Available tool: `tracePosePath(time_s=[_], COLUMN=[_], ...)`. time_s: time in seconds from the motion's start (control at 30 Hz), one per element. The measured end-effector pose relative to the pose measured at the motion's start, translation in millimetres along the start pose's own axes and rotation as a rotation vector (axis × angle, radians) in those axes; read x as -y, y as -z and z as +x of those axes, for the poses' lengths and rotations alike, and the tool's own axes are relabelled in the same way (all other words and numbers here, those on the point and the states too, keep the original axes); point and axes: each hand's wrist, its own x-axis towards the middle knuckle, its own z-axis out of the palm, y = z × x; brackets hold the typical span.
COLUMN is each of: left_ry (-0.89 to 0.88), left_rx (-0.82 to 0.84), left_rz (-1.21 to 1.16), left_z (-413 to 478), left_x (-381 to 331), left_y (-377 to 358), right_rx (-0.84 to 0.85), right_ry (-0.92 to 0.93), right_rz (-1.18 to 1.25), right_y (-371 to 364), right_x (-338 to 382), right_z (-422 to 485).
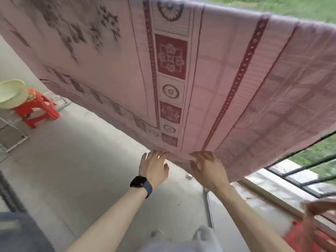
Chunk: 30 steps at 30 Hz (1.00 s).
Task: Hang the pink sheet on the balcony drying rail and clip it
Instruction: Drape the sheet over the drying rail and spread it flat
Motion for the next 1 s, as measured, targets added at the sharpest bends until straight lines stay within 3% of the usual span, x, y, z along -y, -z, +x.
tracePosePath(time_s=[0.37,0.6,1.0], left_ry=[0.45,0.652,0.721], left_rx=[-0.158,-0.275,-0.483], left_rz=[-0.11,-0.067,-0.044], left_z=[-1.9,43.2,144.8], left_x=[299.9,521.6,833.8], left_y=[78.3,157.1,313.4], right_rx=[0.137,0.149,0.127], right_ry=[0.398,0.55,0.745], right_rz=[0.033,0.123,0.102], right_y=[-127.2,-218.9,-299.3], right_x=[250.6,420.3,696.6], right_z=[180.1,335.2,586.2])
